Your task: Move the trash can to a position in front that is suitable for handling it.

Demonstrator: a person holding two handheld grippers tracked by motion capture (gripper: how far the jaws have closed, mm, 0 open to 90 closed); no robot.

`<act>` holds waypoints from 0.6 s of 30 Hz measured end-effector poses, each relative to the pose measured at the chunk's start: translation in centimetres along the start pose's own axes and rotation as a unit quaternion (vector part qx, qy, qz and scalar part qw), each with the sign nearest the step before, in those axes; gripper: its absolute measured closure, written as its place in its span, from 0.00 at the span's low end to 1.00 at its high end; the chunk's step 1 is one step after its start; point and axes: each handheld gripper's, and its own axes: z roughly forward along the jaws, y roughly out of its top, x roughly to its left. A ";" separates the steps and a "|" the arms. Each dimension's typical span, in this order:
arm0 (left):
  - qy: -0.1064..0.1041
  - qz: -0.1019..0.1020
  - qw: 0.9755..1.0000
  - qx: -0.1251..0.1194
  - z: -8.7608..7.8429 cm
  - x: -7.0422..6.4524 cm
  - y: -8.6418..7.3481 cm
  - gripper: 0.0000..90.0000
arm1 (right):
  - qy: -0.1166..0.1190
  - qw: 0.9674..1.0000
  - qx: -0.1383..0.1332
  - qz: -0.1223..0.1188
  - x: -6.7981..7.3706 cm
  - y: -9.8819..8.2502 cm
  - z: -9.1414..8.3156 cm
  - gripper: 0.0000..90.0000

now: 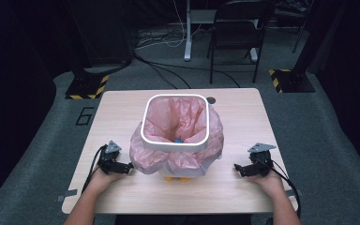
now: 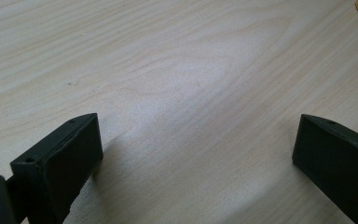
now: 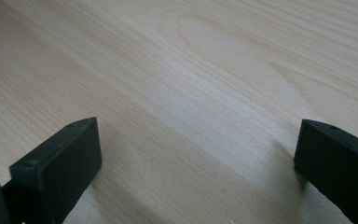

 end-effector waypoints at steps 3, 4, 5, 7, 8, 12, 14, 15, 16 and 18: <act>-0.003 0.002 1.000 -0.002 -0.1 0.0 0.0 0.02 | -0.001 1.000 -0.001 0.001 0.0 0.0 0.0 0.00; -0.004 0.004 1.000 -0.003 -0.1 -0.1 -0.1 0.04 | -0.002 1.000 -0.001 0.001 0.1 -0.1 -0.1 0.00; -0.005 0.004 1.000 -0.006 -0.2 -0.1 -0.1 0.05 | -0.003 1.000 -0.001 0.003 0.1 -0.1 -0.1 0.01; -0.007 0.005 1.000 -0.009 -0.2 -0.2 -0.1 0.09 | -0.004 1.000 -0.002 0.005 0.2 -0.1 -0.1 0.02; -0.009 0.010 1.000 -0.011 -0.4 -0.2 -0.2 0.12 | 0.000 1.000 -0.004 0.001 0.2 -0.1 -0.3 0.09; -0.009 0.011 1.000 -0.008 -0.5 -0.3 0.0 0.18 | 0.018 1.000 -0.009 -0.016 0.4 0.0 -0.8 0.29; -0.012 0.012 1.000 -0.005 -0.6 -0.4 0.1 0.22 | 0.021 1.000 -0.006 -0.020 0.5 0.0 -1.0 0.35; -0.014 0.014 1.000 -0.001 -0.7 -0.5 0.2 0.25 | 0.020 1.000 -0.005 -0.019 0.4 0.0 -1.1 0.37; -0.017 0.016 1.000 0.002 -0.7 -0.5 0.3 0.28 | 0.018 1.000 -0.003 -0.017 0.4 0.0 -1.2 0.39; -0.021 0.020 1.000 0.006 -0.8 -0.6 0.4 0.34 | 0.017 1.000 0.001 -0.014 0.4 0.1 -1.3 0.43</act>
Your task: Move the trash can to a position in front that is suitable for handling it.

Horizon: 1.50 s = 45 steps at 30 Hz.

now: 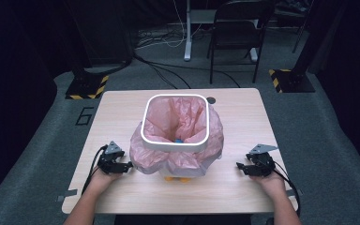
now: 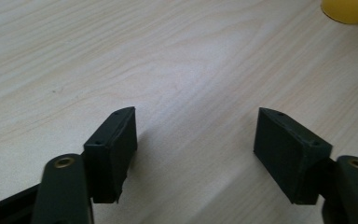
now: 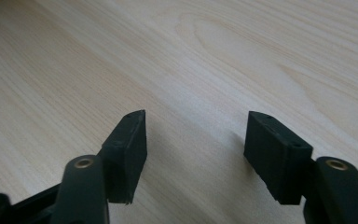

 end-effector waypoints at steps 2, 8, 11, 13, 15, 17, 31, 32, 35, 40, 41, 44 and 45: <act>-0.003 0.000 1.000 0.005 -0.1 -0.1 0.1 0.36 | 0.004 1.000 0.003 0.011 -0.1 0.1 -0.2 0.45; -0.008 -0.006 1.000 -0.004 -0.7 -0.1 0.4 0.38 | -0.010 1.000 -0.018 0.008 0.2 0.6 -1.1 0.45; -0.012 -0.017 1.000 -0.018 -1.2 0.0 0.5 0.39 | -0.027 0.999 -0.031 -0.011 0.7 0.9 -1.7 0.45; -0.014 -0.022 0.999 -0.023 -1.5 0.0 0.7 0.39 | -0.038 0.998 -0.045 -0.020 0.9 0.9 -2.2 0.45; -0.014 -0.025 0.999 -0.023 -1.7 0.1 0.8 0.39 | -0.045 0.997 -0.051 -0.021 0.9 0.9 -2.5 0.44; -0.018 -0.030 0.999 -0.029 -2.0 0.1 0.9 0.39 | -0.063 0.996 -0.068 -0.009 0.9 1.1 -3.4 0.44; -0.040 -0.051 0.996 -0.059 -3.8 0.5 1.3 0.39 | -0.055 0.989 -0.127 -0.043 3.3 2.8 -6.8 0.44; -0.041 -0.051 0.996 -0.065 -4.1 0.5 1.4 0.39 | -0.050 0.990 -0.127 -0.045 3.6 3.0 -6.8 0.44; -0.041 -0.048 0.996 -0.068 -4.6 0.4 1.5 0.39 | -0.041 0.990 -0.121 -0.059 4.2 3.4 -6.8 0.44; -0.039 -0.043 0.996 -0.071 -5.3 0.5 1.7 0.38 | -0.007 0.994 -0.099 -0.055 4.6 3.8 -6.5 0.46; -0.039 -0.043 0.996 -0.071 -5.3 0.5 1.7 0.37 | -0.007 0.994 -0.099 -0.055 4.6 3.8 -6.5 0.46; -0.029 -0.036 0.996 -0.069 -5.7 0.5 1.9 0.36 | 0.013 0.994 -0.090 -0.056 4.9 4.1 -6.4 0.48; -0.029 -0.036 0.996 -0.069 -5.7 0.5 1.9 0.36 | 0.013 0.994 -0.090 -0.056 4.9 4.1 -6.4 0.48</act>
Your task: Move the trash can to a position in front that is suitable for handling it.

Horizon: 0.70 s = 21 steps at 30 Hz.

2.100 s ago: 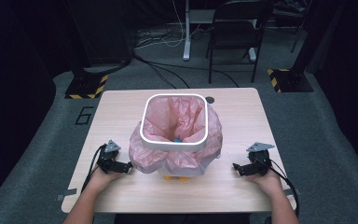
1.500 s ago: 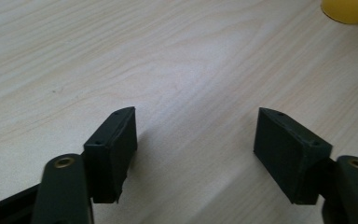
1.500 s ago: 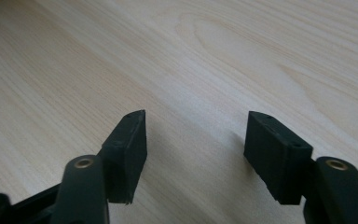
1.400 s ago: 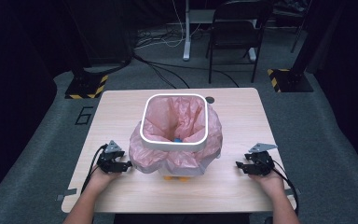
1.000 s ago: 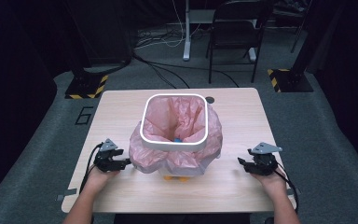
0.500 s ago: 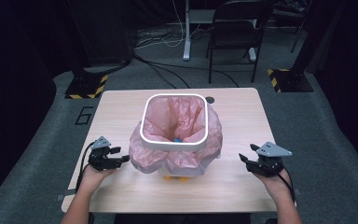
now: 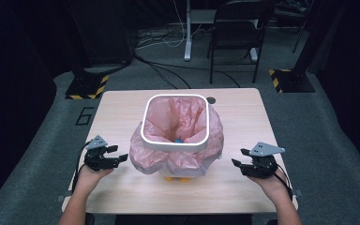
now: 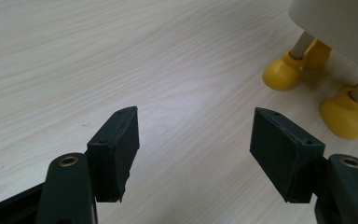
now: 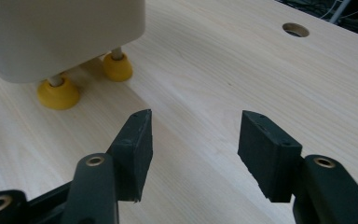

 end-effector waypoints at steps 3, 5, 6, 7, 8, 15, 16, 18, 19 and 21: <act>0.008 0.018 1.000 0.007 -0.1 -0.3 0.3 0.38 | 0.015 1.000 0.004 -0.001 0.3 0.5 0.0 0.49; 0.003 0.020 1.000 0.007 -0.2 -0.4 0.6 0.39 | 0.023 1.000 0.007 0.004 0.3 0.8 0.0 0.49; 0.003 0.020 1.000 0.007 -0.2 -0.4 0.6 0.39 | 0.024 1.000 0.009 0.007 0.3 0.9 -0.1 0.49; -0.004 0.026 1.000 0.006 -0.3 -0.7 1.0 0.40 | 0.026 1.000 0.010 0.010 0.2 1.0 -0.1 0.47; -0.007 0.030 1.000 0.006 -0.4 -0.8 1.2 0.40 | 0.034 0.999 0.014 0.012 0.2 1.2 -0.1 0.46; -0.024 0.035 0.999 -0.009 -1.3 -1.4 2.5 0.41 | 0.049 0.999 0.012 -0.019 0.9 2.7 -0.6 0.52; -0.026 0.037 0.999 -0.009 -1.4 -1.5 2.7 0.41 | 0.050 0.998 0.012 -0.023 1.0 3.0 -0.7 0.53; -0.031 0.039 0.999 -0.012 -1.8 -1.6 3.1 0.41 | 0.049 0.998 0.009 -0.034 1.3 3.4 -0.8 0.53; -0.033 0.039 0.999 -0.013 -1.9 -1.6 3.2 0.41 | 0.050 0.998 0.005 -0.039 1.4 3.6 -0.9 0.54; -0.041 0.035 0.998 -0.014 -2.2 -1.5 3.4 0.40 | 0.054 0.998 0.002 -0.039 1.5 3.9 -1.1 0.56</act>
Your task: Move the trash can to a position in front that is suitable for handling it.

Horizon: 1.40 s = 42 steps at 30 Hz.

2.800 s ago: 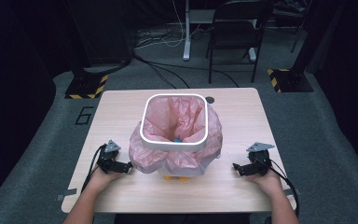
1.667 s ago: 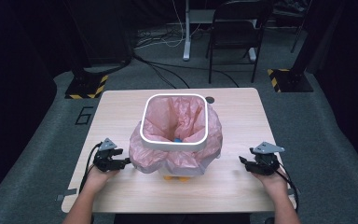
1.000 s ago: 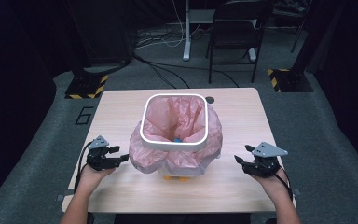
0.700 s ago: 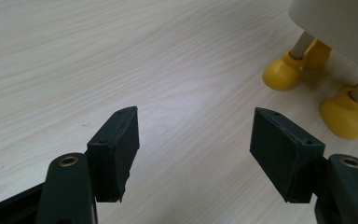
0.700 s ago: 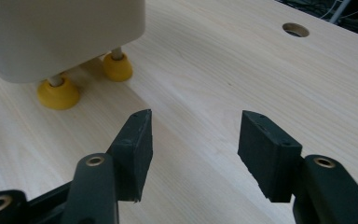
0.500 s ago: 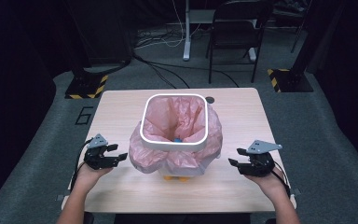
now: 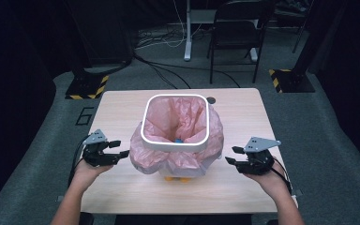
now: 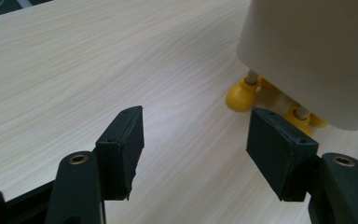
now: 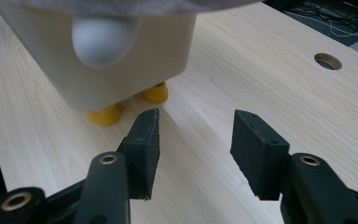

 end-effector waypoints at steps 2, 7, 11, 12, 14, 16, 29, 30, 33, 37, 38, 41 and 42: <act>-0.003 -0.003 1.000 -0.003 -0.3 0.0 0.3 0.40 | -0.001 1.000 -0.004 0.006 -0.1 0.3 -0.2 0.57; -0.009 -0.005 1.000 -0.015 -0.8 0.1 0.8 0.41 | 0.003 1.000 -0.005 0.013 -0.2 0.8 -0.5 0.59; -0.013 0.002 1.000 -0.024 -1.1 0.1 1.2 0.42 | 0.014 1.000 -0.006 0.017 -0.1 1.4 -1.0 0.58; -0.011 0.003 1.000 -0.025 -1.2 0.1 1.3 0.42 | 0.017 1.000 -0.009 0.017 -0.1 1.5 -1.1 0.59; -0.012 0.009 1.000 -0.025 -1.3 0.1 1.5 0.43 | 0.021 1.000 -0.012 0.018 -0.1 1.7 -1.3 0.59; -0.015 0.012 1.000 -0.023 -1.4 0.1 1.7 0.45 | 0.024 0.999 -0.014 0.019 0.0 1.9 -1.5 0.59; -0.016 0.000 1.000 -0.021 -2.0 -0.1 3.2 0.46 | 0.033 0.999 -0.036 0.007 0.9 3.4 -2.7 0.59; -0.018 -0.002 1.000 -0.018 -2.0 0.0 3.3 0.47 | 0.035 0.999 -0.037 0.006 1.0 3.5 -2.8 0.59; -0.019 -0.006 1.000 -0.018 -2.4 0.1 3.7 0.47 | 0.040 0.998 -0.040 0.003 1.2 4.0 -3.2 0.59; -0.018 -0.006 0.999 -0.027 -2.8 0.1 4.2 0.47 | 0.048 0.998 -0.049 -0.004 1.6 4.8 -3.7 0.61; -0.017 -0.004 0.999 -0.030 -2.9 0.0 4.4 0.47 | 0.050 0.997 -0.050 -0.005 1.7 4.9 -3.9 0.62; -0.017 -0.001 0.999 -0.033 -3.1 -0.1 4.7 0.46 | 0.051 0.997 -0.056 -0.009 2.0 5.3 -4.2 0.63; -0.018 0.003 0.999 -0.033 -3.2 -0.2 5.0 0.46 | 0.052 0.997 -0.059 -0.011 2.1 5.4 -4.4 0.63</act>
